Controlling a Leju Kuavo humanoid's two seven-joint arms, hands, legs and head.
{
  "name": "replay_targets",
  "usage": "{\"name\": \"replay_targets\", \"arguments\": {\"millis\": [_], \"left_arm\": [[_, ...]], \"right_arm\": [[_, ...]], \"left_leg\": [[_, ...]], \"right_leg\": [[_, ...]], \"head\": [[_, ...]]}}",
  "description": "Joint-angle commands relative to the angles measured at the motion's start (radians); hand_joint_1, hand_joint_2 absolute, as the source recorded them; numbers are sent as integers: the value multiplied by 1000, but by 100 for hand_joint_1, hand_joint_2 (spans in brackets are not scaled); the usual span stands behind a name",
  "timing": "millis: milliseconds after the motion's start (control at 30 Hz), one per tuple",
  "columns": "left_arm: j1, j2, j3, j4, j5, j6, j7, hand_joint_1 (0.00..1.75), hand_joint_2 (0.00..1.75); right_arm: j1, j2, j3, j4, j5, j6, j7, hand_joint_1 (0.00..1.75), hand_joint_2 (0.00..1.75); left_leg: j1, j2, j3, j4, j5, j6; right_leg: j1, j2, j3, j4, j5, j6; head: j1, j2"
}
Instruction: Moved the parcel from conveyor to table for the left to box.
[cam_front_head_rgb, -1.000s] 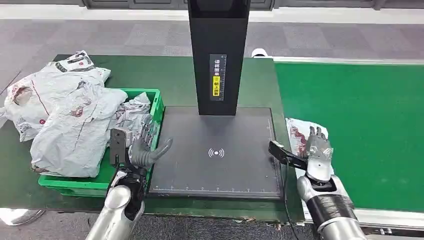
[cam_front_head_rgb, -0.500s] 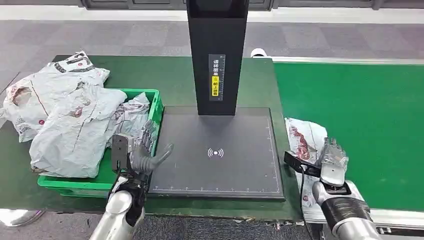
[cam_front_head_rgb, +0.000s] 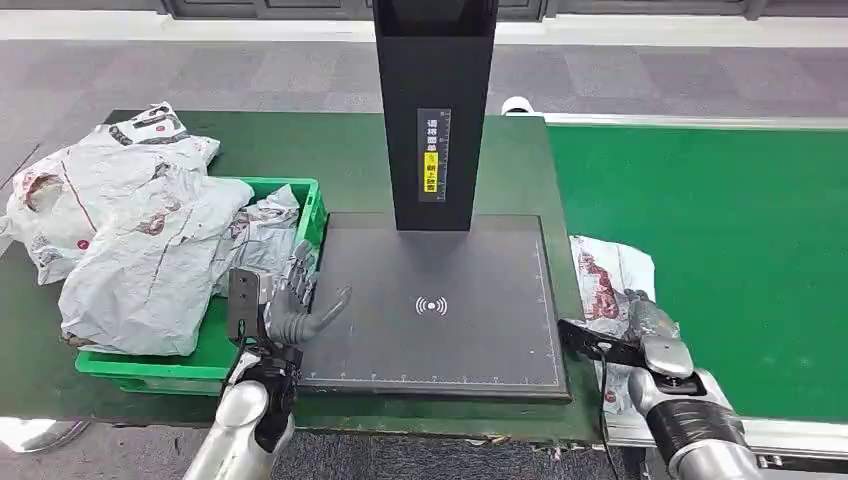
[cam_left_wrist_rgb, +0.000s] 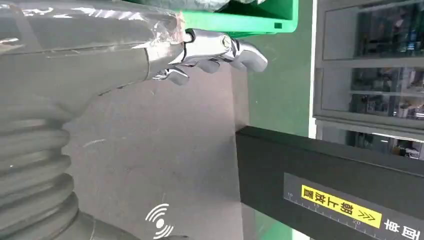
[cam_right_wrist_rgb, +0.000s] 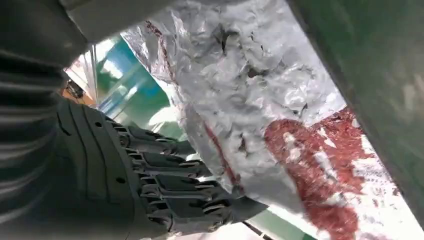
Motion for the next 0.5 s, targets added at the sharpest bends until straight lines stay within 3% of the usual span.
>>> {"name": "replay_targets", "arguments": {"millis": [33,133,333,467,500], "left_arm": [[2,-15,57,39,-11,-26,19,0,175],[3,-17,61,42,-14,-30,19,0,175],[-9,-13,57,66,-19,-37,6,0,175],[-19,-17,59,71,-19,-38,5,0,175],[-19,-17,59,71,-19,-38,4,0,175]], "right_arm": [[18,-57,84,-13,-105,20,1,0,175],[49,-68,79,0,-142,18,-31,0,175],[90,55,79,107,-235,-3,-191,0,175],[75,67,93,129,-249,-7,-211,0,175],[74,66,93,129,-250,-7,-212,96,175]], "left_leg": [[1,1,5,-2,-1,0],[1,-1,6,-3,-1,0],[2,2,6,-3,-1,-1],[2,6,8,-4,-2,-2],[2,8,8,-4,-3,-2]], "right_leg": [[1,0,5,-3,0,-1],[1,-1,7,-4,-1,-1],[2,1,6,-4,0,-1],[3,4,7,-4,0,-2],[3,6,6,-3,0,-3]], "head": [[0,0],[0,0],[0,0],[0,0],[0,0]]}}
